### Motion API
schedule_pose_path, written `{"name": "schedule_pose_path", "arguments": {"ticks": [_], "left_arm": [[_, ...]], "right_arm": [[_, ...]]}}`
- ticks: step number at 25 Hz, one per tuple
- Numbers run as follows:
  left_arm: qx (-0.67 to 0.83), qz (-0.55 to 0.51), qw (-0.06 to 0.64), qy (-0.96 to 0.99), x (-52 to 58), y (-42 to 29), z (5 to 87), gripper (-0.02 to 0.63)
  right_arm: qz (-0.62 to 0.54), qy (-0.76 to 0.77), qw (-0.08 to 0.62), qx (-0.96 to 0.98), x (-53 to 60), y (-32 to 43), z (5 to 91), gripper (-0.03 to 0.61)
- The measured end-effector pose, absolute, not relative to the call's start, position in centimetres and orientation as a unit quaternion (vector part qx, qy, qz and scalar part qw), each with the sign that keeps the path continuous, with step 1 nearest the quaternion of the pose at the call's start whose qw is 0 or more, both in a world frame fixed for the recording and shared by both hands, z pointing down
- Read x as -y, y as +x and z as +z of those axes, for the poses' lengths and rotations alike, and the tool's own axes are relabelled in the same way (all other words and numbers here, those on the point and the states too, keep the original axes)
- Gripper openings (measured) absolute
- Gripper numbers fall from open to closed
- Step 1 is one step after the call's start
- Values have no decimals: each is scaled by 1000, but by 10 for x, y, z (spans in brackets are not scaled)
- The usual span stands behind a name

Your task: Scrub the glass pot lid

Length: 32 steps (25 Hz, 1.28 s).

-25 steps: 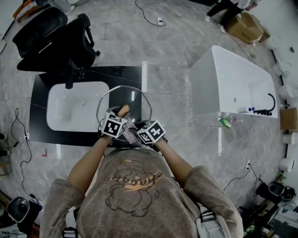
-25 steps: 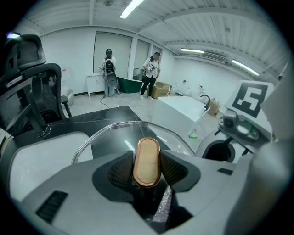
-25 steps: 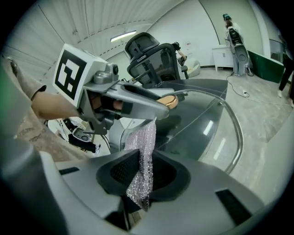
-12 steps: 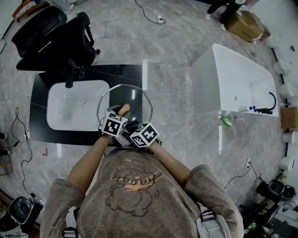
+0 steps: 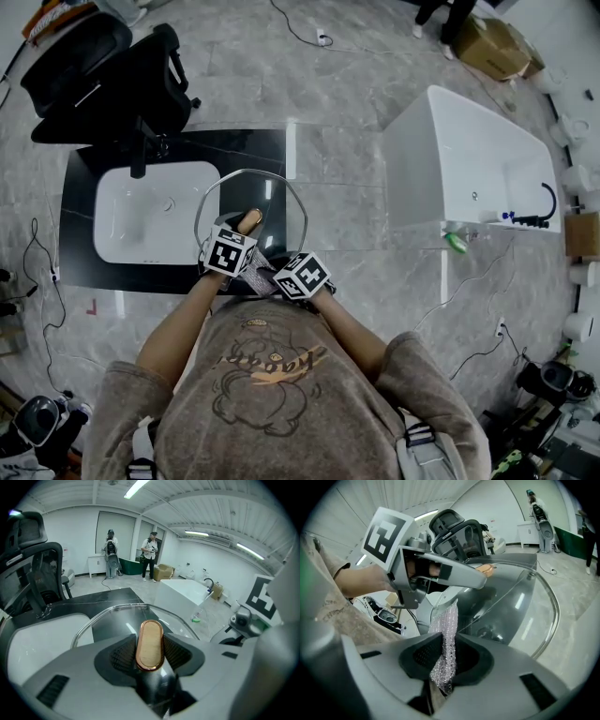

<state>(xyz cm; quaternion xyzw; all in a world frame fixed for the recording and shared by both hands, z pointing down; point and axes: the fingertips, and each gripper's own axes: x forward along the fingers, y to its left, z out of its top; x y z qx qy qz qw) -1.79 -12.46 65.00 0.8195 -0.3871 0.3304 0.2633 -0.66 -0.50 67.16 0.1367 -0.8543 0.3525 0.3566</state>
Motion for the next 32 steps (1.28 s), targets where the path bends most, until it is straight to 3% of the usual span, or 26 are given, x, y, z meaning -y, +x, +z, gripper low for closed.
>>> {"name": "schedule_pose_path", "arguments": {"ticks": [17,32], "left_arm": [[386,327,268,820,123,-17,651,195],[380,323,270,824,121,-15,652,195]], "right_arm": [[382,168,360,834,35,71,680,87],[416,259,342,802,151,140,688,91]]}}
